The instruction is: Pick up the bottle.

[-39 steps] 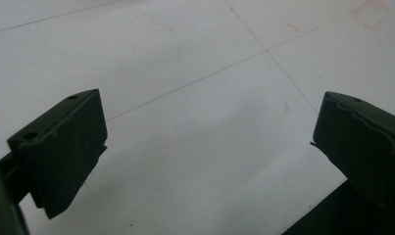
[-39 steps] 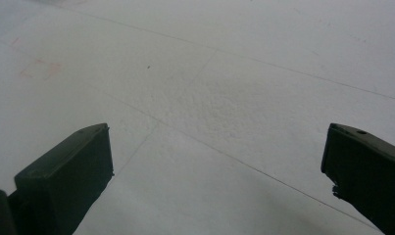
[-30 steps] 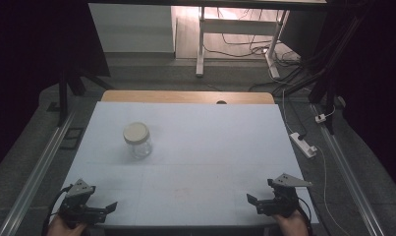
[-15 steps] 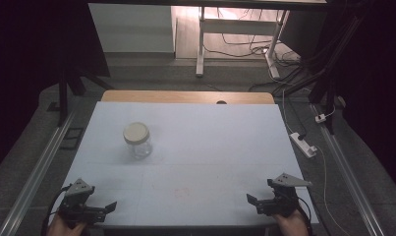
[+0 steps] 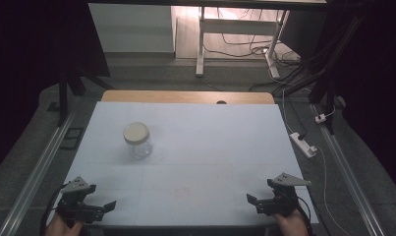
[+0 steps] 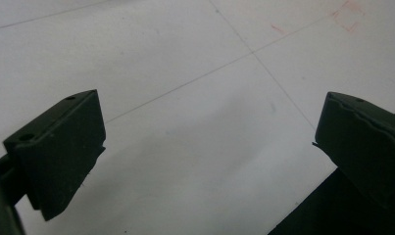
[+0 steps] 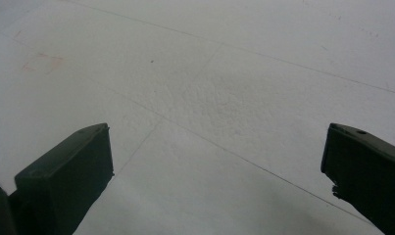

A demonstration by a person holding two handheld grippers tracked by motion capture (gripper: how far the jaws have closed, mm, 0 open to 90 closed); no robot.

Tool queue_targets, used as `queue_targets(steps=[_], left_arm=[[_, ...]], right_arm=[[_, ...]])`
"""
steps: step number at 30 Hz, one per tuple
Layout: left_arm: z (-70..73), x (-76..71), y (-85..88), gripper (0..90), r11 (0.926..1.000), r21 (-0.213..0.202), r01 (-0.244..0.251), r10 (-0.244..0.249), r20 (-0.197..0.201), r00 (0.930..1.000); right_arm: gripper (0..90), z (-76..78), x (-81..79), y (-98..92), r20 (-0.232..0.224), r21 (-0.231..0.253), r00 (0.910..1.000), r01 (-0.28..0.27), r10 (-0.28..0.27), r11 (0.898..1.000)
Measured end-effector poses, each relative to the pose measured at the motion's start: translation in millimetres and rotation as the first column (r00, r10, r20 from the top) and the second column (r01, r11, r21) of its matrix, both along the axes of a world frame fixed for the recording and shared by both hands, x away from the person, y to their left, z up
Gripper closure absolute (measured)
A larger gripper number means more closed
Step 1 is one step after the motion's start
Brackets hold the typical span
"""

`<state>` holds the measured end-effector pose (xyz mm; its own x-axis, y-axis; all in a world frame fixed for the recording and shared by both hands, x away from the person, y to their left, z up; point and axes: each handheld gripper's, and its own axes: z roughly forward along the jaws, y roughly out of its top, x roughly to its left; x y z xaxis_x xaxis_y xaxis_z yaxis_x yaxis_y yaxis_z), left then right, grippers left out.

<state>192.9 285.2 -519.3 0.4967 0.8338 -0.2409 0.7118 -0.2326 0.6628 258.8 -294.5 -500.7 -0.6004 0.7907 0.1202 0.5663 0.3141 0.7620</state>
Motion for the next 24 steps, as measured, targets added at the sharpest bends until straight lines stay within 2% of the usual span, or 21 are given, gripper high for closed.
queue_targets(steps=[3,7,12,19,24], left_arm=[[-0.8,2.7,1.9,0.0,0.9995,-0.021,0.022,-0.022,-0.001,0.9998],[-0.8,5.0,1.5,0.0,0.9991,-0.023,0.035,-0.035,0.012,0.9993],[1.5,7.5,0.7,0.0,0.9992,-0.018,0.035,-0.034,0.042,0.9985],[3.9,15.9,-4.3,0.3,0.9995,-0.006,0.032,-0.031,0.059,0.9977],[2.6,23.1,-6.7,0.0,0.9988,-0.027,0.040,-0.038,0.064,0.9972]], right_arm=[[0.0,-0.1,0.2,0.0,-0.002,0.000,1.0000,0.001,-0.001,1.000],[0.0,-0.1,0.2,0.0,-0.004,0.001,1.0000,0.002,-0.002,1.000],[0.0,-0.3,0.4,0.4,-0.004,-0.002,1.0000,0.001,-0.001,1.000],[0.0,-0.3,0.6,0.5,-0.006,-0.002,1.0000,-0.001,0.001,1.000],[0.0,-0.4,0.8,0.6,-0.006,-0.003,1.0000,-0.002,0.002,1.000]])
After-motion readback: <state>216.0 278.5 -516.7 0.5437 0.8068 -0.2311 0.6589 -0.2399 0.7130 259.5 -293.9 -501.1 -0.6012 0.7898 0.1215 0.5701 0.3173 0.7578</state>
